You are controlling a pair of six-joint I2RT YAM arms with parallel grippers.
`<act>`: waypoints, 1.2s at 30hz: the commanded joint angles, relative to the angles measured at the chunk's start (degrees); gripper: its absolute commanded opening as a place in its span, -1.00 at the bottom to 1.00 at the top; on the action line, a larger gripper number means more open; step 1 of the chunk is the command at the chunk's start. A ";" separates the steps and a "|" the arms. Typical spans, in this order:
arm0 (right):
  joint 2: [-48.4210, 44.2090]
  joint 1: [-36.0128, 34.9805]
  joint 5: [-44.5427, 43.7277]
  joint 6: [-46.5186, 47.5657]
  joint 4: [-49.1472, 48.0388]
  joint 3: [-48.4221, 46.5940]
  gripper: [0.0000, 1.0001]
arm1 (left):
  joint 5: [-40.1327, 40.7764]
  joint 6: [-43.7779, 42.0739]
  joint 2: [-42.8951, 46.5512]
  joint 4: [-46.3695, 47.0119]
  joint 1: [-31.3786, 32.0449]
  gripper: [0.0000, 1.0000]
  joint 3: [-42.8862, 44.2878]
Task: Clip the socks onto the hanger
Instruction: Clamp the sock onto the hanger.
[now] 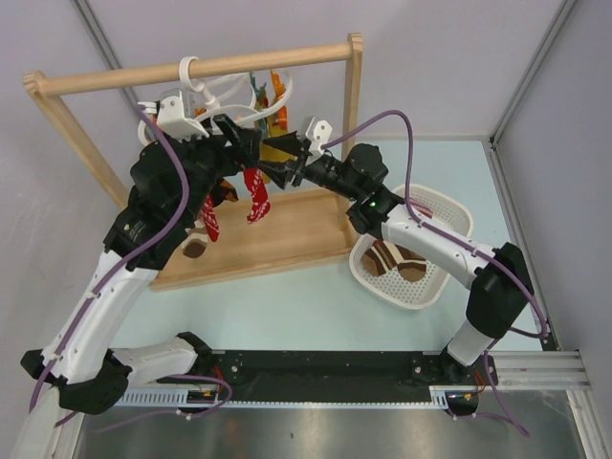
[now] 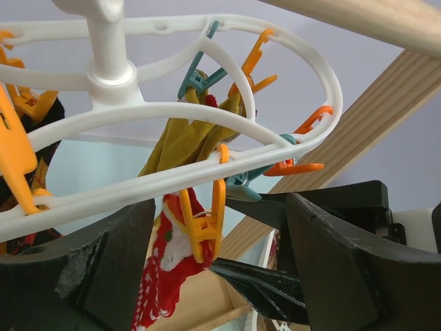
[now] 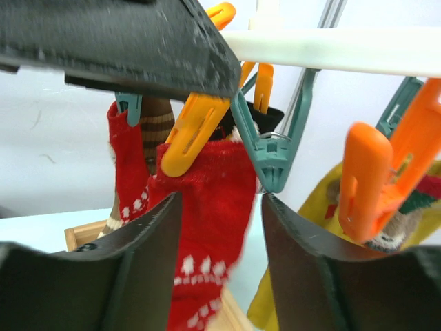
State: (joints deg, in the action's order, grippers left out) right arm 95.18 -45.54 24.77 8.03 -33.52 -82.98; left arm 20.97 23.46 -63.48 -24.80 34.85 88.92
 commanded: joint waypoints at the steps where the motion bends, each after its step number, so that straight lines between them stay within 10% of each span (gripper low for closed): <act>1: -5.87 0.36 -1.83 1.28 0.47 2.02 0.17 | 1.44 -1.05 2.48 0.45 -0.31 0.68 0.64; 14: -8.96 2.82 -2.27 -1.70 -1.19 4.58 0.36 | -2.77 -1.67 6.53 -3.41 -0.22 0.76 1.16; 36: 1.06 3.79 2.30 -7.06 -7.70 -3.68 0.15 | -6.12 -4.13 4.07 -2.36 5.58 0.47 3.18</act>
State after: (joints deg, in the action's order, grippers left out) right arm 95.44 -42.28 26.06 1.91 -37.58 -82.48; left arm 14.70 20.82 -58.78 -28.01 39.57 89.36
